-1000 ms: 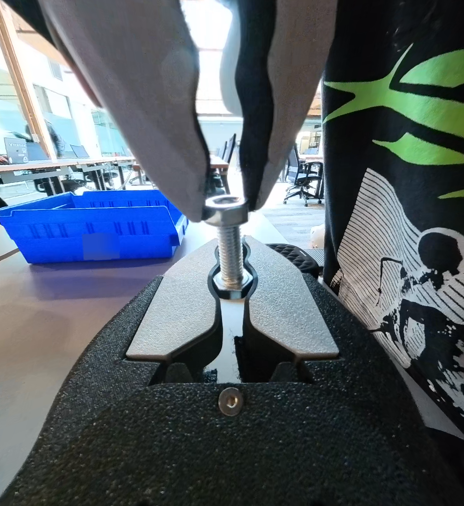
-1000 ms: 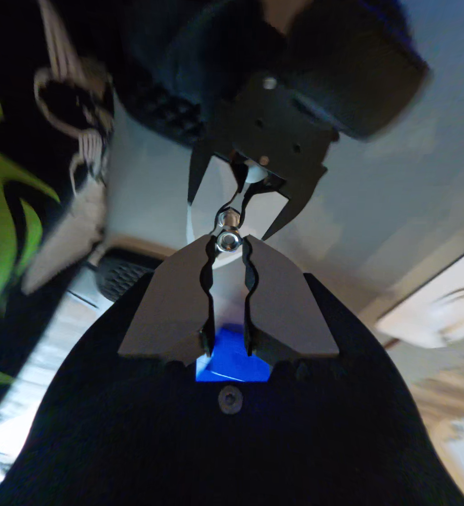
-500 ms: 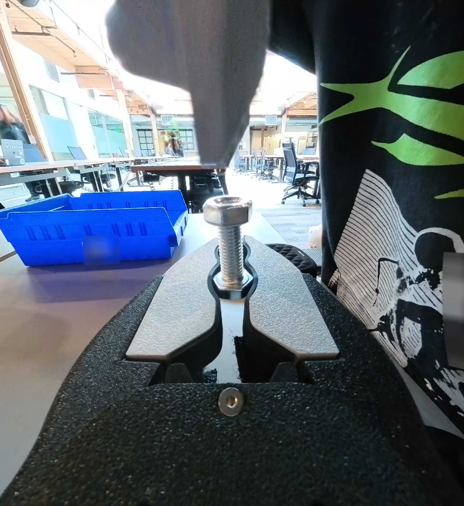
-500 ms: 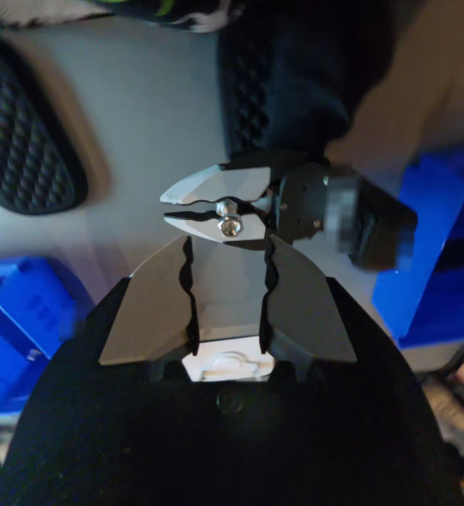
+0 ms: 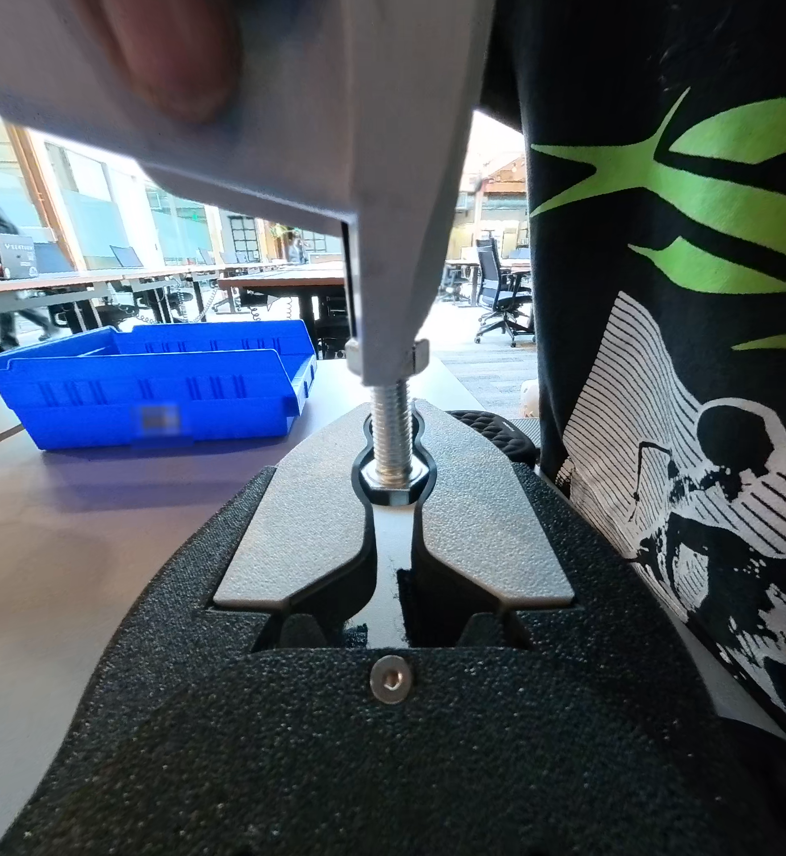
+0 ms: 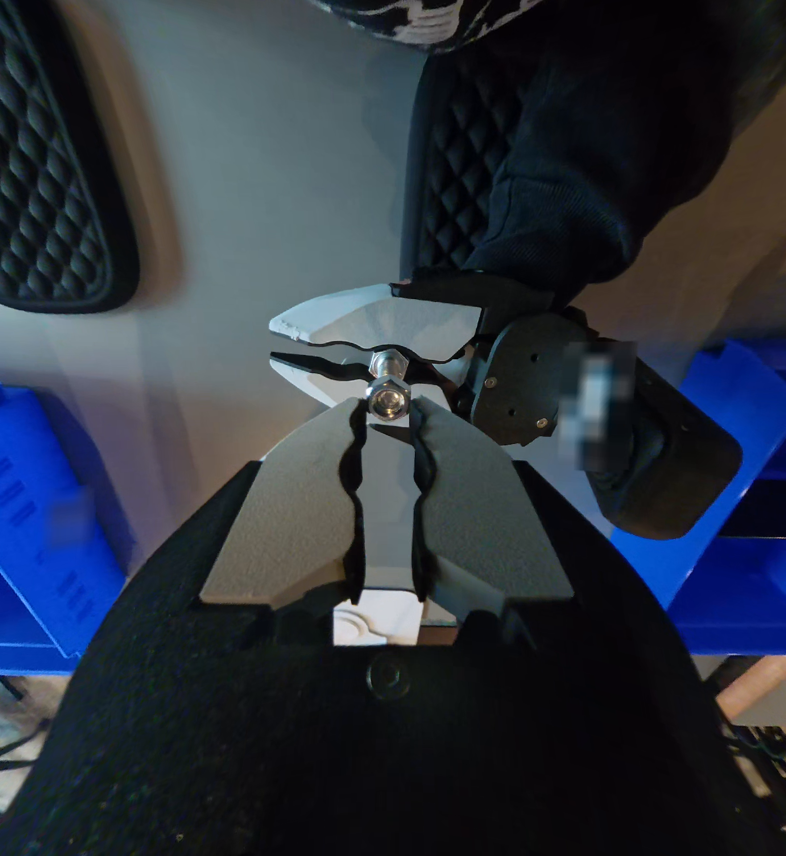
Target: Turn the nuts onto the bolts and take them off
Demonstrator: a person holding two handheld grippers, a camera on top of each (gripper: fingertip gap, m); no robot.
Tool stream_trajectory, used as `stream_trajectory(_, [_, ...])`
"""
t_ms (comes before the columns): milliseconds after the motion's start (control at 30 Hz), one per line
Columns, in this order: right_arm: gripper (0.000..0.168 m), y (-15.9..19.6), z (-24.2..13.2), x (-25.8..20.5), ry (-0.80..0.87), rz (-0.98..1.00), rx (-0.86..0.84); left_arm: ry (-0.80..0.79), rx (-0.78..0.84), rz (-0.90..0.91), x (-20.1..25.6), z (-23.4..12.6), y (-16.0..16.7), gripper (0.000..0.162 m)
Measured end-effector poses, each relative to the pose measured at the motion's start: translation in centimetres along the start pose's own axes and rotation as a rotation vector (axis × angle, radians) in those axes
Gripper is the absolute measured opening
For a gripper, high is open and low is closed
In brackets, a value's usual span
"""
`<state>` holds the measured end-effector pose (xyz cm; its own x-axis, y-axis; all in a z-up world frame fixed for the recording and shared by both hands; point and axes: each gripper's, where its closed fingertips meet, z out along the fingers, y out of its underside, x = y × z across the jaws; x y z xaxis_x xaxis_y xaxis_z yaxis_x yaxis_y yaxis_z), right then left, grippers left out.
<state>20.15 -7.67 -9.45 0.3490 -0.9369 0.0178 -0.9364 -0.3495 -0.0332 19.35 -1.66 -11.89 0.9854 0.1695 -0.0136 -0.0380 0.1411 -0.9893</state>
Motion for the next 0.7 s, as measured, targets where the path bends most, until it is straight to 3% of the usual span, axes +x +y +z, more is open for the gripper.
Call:
stream_trajectory(167, [0.017, 0.23, -0.05, 0.14, 0.016, 0.116, 0.010, -0.008, 0.008, -0.005, -0.14, -0.10, -0.10, 0.011])
stream_trajectory(533, [0.017, 0.28, -0.08, -0.37, -0.001, 1.250, 0.011, -0.025, 0.011, -0.008, -0.40, -0.18, -0.18, 0.011])
stream_trajectory(700, [0.017, 0.23, -0.07, -0.36, 0.014, 1.297, 0.001, -0.025, 0.007, -0.004, -0.35, -0.14, -0.14, 0.011])
